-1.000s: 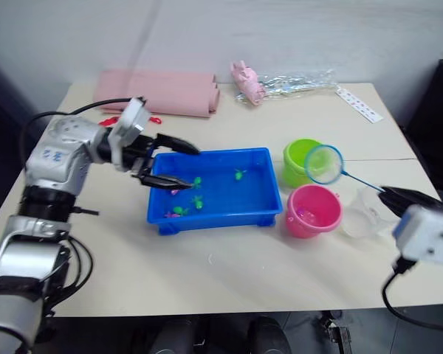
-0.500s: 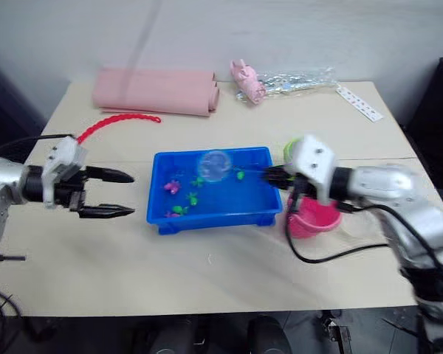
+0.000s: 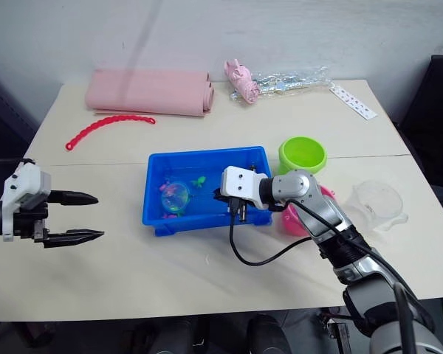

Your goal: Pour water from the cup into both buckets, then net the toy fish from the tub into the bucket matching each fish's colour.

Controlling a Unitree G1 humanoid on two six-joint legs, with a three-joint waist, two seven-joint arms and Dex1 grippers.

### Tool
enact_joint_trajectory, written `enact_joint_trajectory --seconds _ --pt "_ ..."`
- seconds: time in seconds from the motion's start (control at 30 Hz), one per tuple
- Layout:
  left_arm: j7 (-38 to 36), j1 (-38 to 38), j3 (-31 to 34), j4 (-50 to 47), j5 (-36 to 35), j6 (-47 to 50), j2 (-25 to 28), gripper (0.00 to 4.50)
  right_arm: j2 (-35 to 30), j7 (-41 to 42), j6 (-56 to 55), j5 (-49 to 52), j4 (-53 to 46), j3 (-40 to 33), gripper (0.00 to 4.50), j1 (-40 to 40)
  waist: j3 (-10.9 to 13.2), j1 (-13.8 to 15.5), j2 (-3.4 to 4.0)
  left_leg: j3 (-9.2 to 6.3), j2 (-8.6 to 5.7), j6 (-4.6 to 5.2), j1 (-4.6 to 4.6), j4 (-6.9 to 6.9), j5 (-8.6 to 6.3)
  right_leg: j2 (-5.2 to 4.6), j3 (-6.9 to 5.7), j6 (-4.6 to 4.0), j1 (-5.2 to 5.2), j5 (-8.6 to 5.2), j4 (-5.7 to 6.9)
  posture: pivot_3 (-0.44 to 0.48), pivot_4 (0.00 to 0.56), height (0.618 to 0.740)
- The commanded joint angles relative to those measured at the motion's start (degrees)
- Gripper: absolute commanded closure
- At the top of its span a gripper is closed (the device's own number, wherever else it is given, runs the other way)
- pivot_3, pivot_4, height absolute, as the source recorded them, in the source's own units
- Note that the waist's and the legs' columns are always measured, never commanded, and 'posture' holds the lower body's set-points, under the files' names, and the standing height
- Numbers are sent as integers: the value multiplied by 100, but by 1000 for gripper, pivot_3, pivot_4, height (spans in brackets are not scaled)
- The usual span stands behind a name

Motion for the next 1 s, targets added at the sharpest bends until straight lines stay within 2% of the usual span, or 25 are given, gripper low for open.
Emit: enact_joint_trajectory --seconds 0.03,0.47,0.77,1.0 --pt "87 3 211 -215 -139 63 115 72 103 30 -290 -133 114 -103 4500 -116 0 -3 0 0 0 0 0 -1 0 0 0 0 0 0 0 0 150 740" --pt "236 -329 -26 -149 -247 78 171 72 34 16 -1349 -810 368 -50 4500 26 0 -2 0 2 0 0 0 -4 0 1 0 0 -1 0 0 0 150 740" --pt "291 -555 -186 -164 -316 107 140 72 61 49 -3059 -1112 536 58 4500 118 0 -3 0 2 0 -1 0 -5 0 2 0 0 -1 0 -1 0 150 740" --pt "339 -613 -203 -165 -365 113 119 72 195 269 -2842 -784 509 -38 4500 127 0 -8 0 1 1 -2 1 -5 1 4 0 0 -2 0 0 0 150 740"
